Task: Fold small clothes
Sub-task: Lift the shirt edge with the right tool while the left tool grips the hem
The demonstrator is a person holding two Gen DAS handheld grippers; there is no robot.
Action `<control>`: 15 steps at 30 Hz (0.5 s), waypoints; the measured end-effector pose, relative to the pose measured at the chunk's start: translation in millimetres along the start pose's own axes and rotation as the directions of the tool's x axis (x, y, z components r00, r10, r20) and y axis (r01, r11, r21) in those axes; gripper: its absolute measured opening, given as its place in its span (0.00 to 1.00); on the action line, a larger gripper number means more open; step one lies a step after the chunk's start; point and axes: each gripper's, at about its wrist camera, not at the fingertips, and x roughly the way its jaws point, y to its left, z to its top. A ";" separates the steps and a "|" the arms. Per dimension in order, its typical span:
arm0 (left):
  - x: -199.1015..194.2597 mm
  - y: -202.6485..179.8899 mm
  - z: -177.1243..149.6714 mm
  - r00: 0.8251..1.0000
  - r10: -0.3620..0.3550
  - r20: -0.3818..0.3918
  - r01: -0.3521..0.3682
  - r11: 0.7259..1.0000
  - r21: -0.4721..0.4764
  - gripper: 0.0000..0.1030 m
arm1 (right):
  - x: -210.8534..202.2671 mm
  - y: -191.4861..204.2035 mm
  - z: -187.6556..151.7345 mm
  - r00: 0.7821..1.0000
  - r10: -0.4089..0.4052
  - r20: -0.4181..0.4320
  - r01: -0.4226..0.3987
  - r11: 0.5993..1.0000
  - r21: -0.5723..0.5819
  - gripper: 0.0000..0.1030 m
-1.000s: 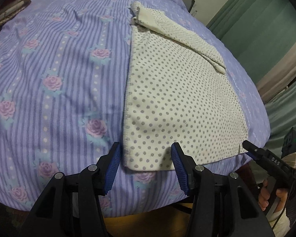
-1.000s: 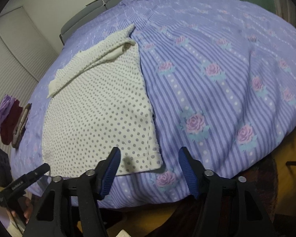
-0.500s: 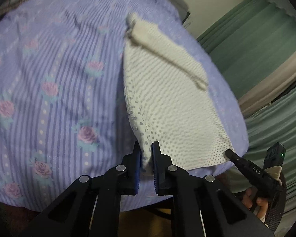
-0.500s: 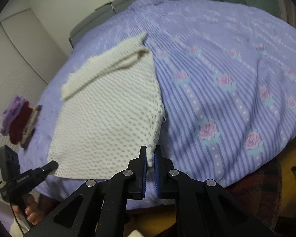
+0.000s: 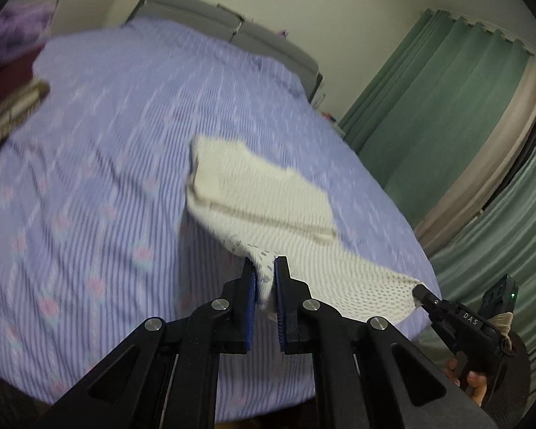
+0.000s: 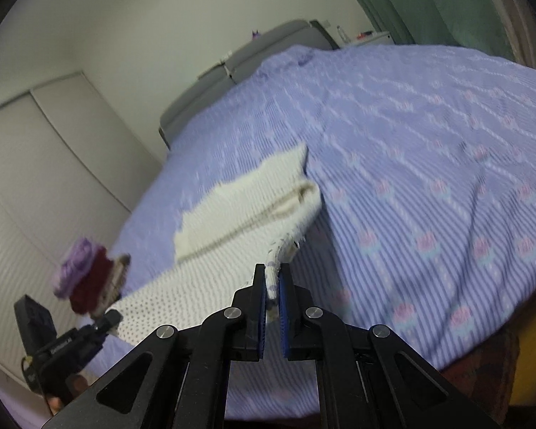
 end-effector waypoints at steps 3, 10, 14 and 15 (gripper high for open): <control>7.1 -4.8 26.0 0.999 0.001 0.041 0.000 1.000 -0.020 0.11 | 4.8 1.8 22.5 0.998 0.034 0.051 -0.037 0.998 0.045 0.07; 39.7 -11.7 87.0 0.993 0.060 0.100 -0.060 0.998 -0.004 0.11 | 36.0 24.3 92.9 0.985 0.060 0.159 -0.065 0.998 0.026 0.07; 69.8 -6.5 118.4 0.992 0.102 0.079 -0.102 0.995 -0.010 0.11 | 66.5 34.8 125.1 0.987 0.034 0.155 -0.035 0.999 0.006 0.07; 81.0 -2.4 125.9 0.992 0.111 0.066 -0.110 0.994 -0.018 0.11 | 72.0 35.3 129.8 0.988 0.026 0.151 -0.027 1.000 0.007 0.07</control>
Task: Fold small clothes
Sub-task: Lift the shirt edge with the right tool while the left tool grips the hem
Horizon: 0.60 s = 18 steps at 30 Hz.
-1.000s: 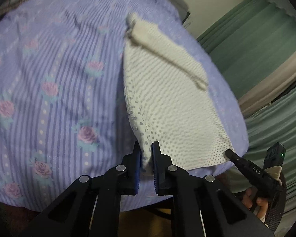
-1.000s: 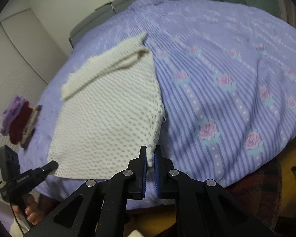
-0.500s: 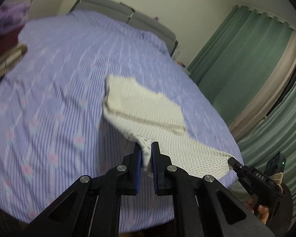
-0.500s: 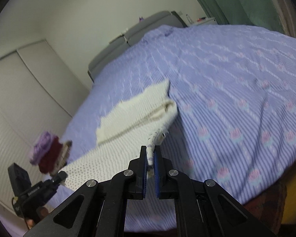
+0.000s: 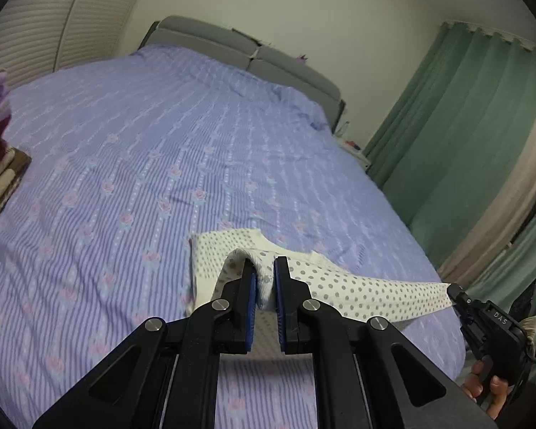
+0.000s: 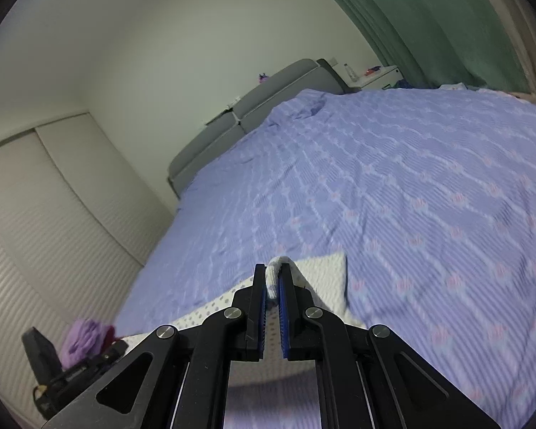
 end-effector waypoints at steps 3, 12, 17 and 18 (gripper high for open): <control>27.7 9.2 6.0 0.999 0.025 -0.034 -0.026 0.999 -0.026 0.11 | 33.8 -0.8 12.8 0.999 -0.018 -0.037 0.018 1.000 0.001 0.07; 107.2 35.7 12.2 0.986 0.091 -0.142 -0.104 0.991 -0.086 0.11 | 123.6 -20.7 14.8 0.983 -0.110 -0.148 0.109 0.994 -0.014 0.07; 132.3 43.2 11.9 0.978 0.100 -0.184 -0.118 0.989 -0.087 0.11 | 158.1 -36.9 9.5 0.970 -0.136 -0.202 0.141 0.990 0.010 0.07; 137.4 45.6 11.2 0.977 0.097 -0.190 -0.117 0.989 -0.096 0.11 | 164.0 -39.6 9.5 0.968 -0.139 -0.209 0.145 0.989 0.013 0.07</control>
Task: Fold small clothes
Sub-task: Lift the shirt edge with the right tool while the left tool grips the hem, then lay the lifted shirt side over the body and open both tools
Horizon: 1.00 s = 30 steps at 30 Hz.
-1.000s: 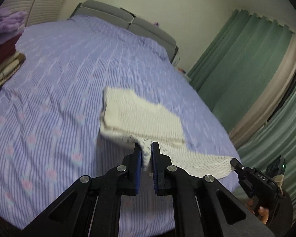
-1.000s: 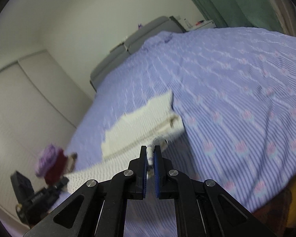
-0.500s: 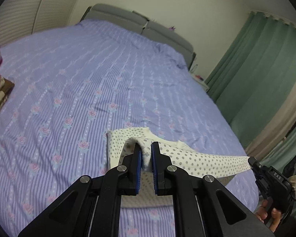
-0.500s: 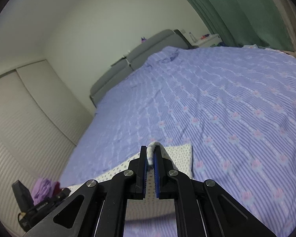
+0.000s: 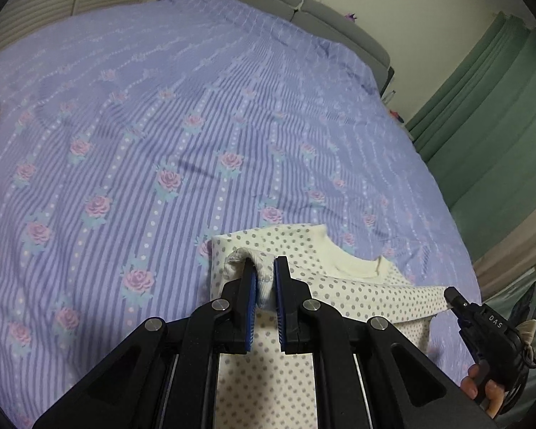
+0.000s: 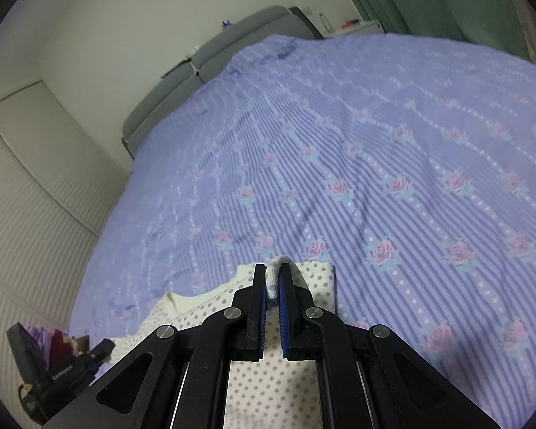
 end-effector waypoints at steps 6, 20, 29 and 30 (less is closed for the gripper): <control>22.1 11.9 3.3 0.999 -0.002 -0.034 0.001 0.999 -0.035 0.14 | 27.9 -8.0 1.4 0.999 -0.019 -0.039 0.019 1.000 0.023 0.07; -14.0 14.8 28.7 0.995 0.055 0.083 -0.064 0.992 0.111 0.69 | 17.0 4.1 14.6 0.984 -0.175 0.035 0.178 0.980 -0.090 0.38; -1.7 5.2 6.5 0.997 0.078 0.027 -0.082 0.914 0.398 0.67 | -6.0 17.5 3.9 0.979 -0.196 0.050 0.202 0.920 -0.337 0.44; 3.9 5.0 4.8 0.996 0.087 0.014 -0.085 0.906 0.414 0.67 | -3.9 16.9 2.4 0.977 -0.209 0.040 0.210 0.911 -0.354 0.44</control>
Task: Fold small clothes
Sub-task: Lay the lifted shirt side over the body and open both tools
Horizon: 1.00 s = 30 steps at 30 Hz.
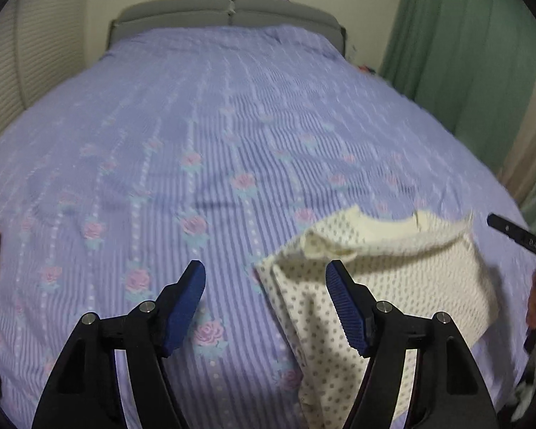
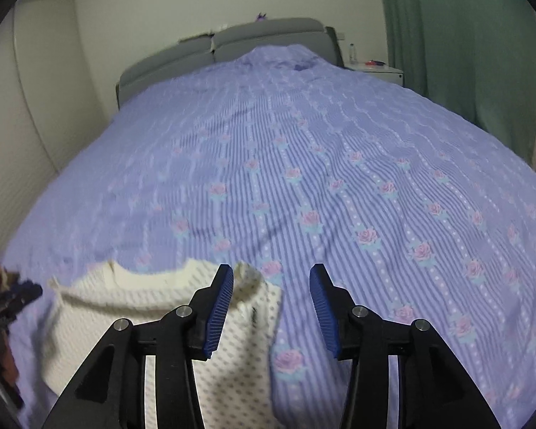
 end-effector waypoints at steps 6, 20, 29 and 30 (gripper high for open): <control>28.3 -0.8 7.4 0.998 -0.043 -0.054 0.044 0.999 0.010 0.67 | 28.0 3.3 -9.0 0.995 0.024 -0.101 -0.033 0.995 -0.091 0.44; 44.9 8.3 9.6 0.997 0.005 -0.076 -0.013 0.995 -0.100 0.44 | 68.8 -9.5 -3.3 0.987 -0.024 -0.156 0.019 0.999 -0.032 0.44; -40.7 -4.5 -41.2 0.998 -0.057 0.003 0.057 0.993 -0.103 0.43 | -37.7 -0.7 -36.5 0.999 0.052 -0.009 -0.052 0.998 -0.047 0.44; -46.5 -7.6 -49.1 0.997 -0.072 0.003 0.072 0.992 -0.105 0.43 | -46.3 -0.6 -43.1 0.998 0.062 -0.008 -0.063 0.997 -0.048 0.44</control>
